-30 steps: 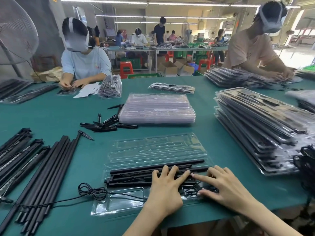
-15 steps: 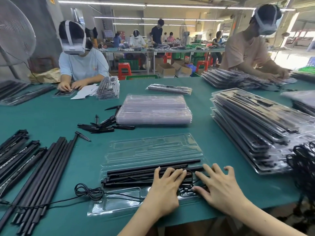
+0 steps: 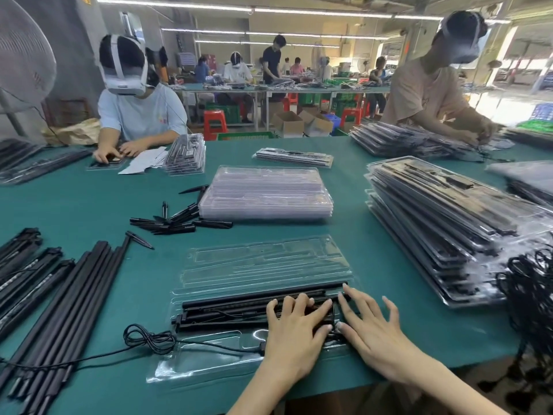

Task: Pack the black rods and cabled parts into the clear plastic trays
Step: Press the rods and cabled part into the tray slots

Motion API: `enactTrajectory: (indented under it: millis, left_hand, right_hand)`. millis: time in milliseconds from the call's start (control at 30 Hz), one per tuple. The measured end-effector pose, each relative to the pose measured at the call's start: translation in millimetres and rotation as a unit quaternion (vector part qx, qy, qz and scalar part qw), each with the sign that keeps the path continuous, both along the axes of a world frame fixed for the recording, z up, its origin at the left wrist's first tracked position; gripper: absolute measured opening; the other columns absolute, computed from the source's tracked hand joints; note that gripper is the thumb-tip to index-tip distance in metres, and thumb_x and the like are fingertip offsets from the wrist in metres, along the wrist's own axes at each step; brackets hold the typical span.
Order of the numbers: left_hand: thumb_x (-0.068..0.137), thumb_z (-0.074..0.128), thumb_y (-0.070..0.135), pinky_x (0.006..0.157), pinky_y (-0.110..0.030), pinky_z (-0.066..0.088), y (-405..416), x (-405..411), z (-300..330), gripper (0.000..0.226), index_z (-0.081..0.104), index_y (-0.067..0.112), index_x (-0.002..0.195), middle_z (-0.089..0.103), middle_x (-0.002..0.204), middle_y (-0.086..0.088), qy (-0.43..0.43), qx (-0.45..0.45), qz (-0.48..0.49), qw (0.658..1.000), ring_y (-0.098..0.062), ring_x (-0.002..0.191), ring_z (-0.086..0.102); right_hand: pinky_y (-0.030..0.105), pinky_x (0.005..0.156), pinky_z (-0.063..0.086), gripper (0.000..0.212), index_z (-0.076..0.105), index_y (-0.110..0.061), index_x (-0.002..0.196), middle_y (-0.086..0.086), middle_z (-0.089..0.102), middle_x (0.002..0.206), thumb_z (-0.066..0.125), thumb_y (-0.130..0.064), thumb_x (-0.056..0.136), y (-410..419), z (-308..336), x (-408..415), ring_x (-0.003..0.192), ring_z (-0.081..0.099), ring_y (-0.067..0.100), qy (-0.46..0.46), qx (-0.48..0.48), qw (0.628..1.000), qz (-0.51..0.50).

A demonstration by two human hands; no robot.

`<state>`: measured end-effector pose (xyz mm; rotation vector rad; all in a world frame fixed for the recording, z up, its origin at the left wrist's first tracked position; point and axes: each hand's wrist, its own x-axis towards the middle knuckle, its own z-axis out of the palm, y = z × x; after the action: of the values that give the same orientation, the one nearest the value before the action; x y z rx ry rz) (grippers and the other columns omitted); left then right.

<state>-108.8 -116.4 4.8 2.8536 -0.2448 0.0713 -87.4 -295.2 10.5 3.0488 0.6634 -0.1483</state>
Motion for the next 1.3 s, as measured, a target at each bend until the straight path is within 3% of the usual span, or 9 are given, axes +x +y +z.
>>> enactTrajectory:
  millis: [167,267,367,500,600,767,900,1167,1300]
  left_hand:
    - [0.087,0.02,0.071,0.109,-0.046,-0.001,1.0,-2.6,0.0,0.06,0.027,0.05,0.142,0.03,0.138,0.01,0.003,-0.011,0.006,1.0,-0.011,0.133,0.019]
    - [0.086,0.018,0.073,0.111,-0.047,-0.008,0.9,-3.5,-0.7,0.063,0.021,0.049,0.145,0.022,0.145,0.01,0.015,0.001,0.004,1.0,-0.009,0.138,0.009]
    - [0.088,0.028,0.07,0.11,-0.047,-0.013,1.8,-2.2,0.5,0.06,0.021,0.049,0.145,0.018,0.147,0.01,0.037,-0.014,-0.002,0.999,-0.008,0.139,0.004]
    - [0.089,0.03,0.069,0.109,-0.046,-0.017,2.0,-2.4,0.3,0.059,0.021,0.05,0.144,0.016,0.146,0.011,0.044,-0.023,-0.003,0.999,-0.008,0.138,0.002]
    - [0.09,0.029,0.069,0.109,-0.046,-0.017,3.1,-2.9,-0.1,0.059,0.02,0.049,0.145,0.015,0.147,0.011,0.042,-0.017,-0.004,0.999,-0.008,0.138,0.001]
    - [0.092,0.025,0.067,0.109,-0.048,-0.017,0.8,-4.2,1.3,0.059,0.016,0.048,0.147,0.012,0.15,0.01,0.044,-0.003,-0.01,0.999,-0.009,0.141,-0.002]
    - [0.092,0.024,0.067,0.109,-0.048,-0.015,1.2,-5.3,1.0,0.059,0.014,0.048,0.147,0.012,0.151,0.009,0.042,0.009,-0.008,0.999,-0.009,0.141,-0.002]
    - [0.094,0.018,0.063,0.109,-0.05,-0.017,1.7,-5.3,-2.9,0.057,0.005,0.049,0.147,0.008,0.154,0.009,0.044,0.017,-0.011,0.999,-0.009,0.142,-0.007]
    - [0.095,0.017,0.061,0.11,-0.051,-0.017,1.4,-4.4,-3.3,0.055,0.003,0.049,0.147,0.006,0.153,0.01,0.048,0.022,-0.012,0.999,-0.01,0.142,-0.008]
  right_hand:
    - [0.05,0.101,-0.034,0.066,-0.026,-0.022,0.14,-0.012,-0.037,0.145,-0.02,-0.055,0.083,-4.3,-4.7,8.4,0.133,-0.038,0.008,0.007,-0.029,0.998,0.05]
    - [0.035,0.104,-0.034,0.051,-0.025,-0.027,0.14,-0.018,-0.033,0.145,0.005,-0.041,0.102,-11.5,-6.5,12.8,0.135,-0.032,-0.003,0.053,0.041,0.993,0.095]
    - [0.026,0.116,-0.015,0.056,-0.01,-0.032,0.144,-0.024,-0.012,0.15,0.029,-0.03,0.103,-31.4,5.6,18.2,0.139,-0.01,-0.012,0.108,0.186,0.971,0.103]
    - [0.035,0.105,0.034,0.04,0.051,-0.026,0.134,-0.014,0.044,0.142,0.054,-0.027,0.094,-59.9,17.3,14.3,0.132,0.043,0.006,-0.065,0.249,0.962,0.09]
    - [0.03,0.087,0.04,0.043,0.055,-0.023,0.129,-0.018,0.063,0.121,0.06,-0.03,0.087,-54.4,14.0,2.9,0.104,0.057,0.003,-0.114,0.286,0.945,0.108]
    - [0.025,0.092,0.038,0.047,0.059,-0.014,0.129,-0.004,0.054,0.137,0.042,-0.041,0.095,-39.0,22.8,4.7,0.119,0.052,0.007,-0.214,0.202,0.94,0.173]
    - [0.021,0.089,0.036,0.047,0.068,-0.023,0.118,-0.013,0.064,0.122,0.03,-0.043,0.1,-35.0,9.3,3.8,0.107,0.061,0.006,-0.169,0.155,0.949,0.215]
    - [0.023,0.078,0.029,0.045,0.063,-0.046,0.119,-0.018,0.051,0.107,0.026,-0.059,0.095,-36.1,8.5,5.1,0.092,0.036,-0.004,-0.101,0.12,0.975,0.161]
    - [0.014,0.081,0.034,0.029,0.064,-0.052,0.108,-0.014,0.048,0.098,0.056,-0.056,0.081,-35.7,10.9,20.4,0.093,0.043,-0.003,0.078,0.273,0.952,0.113]
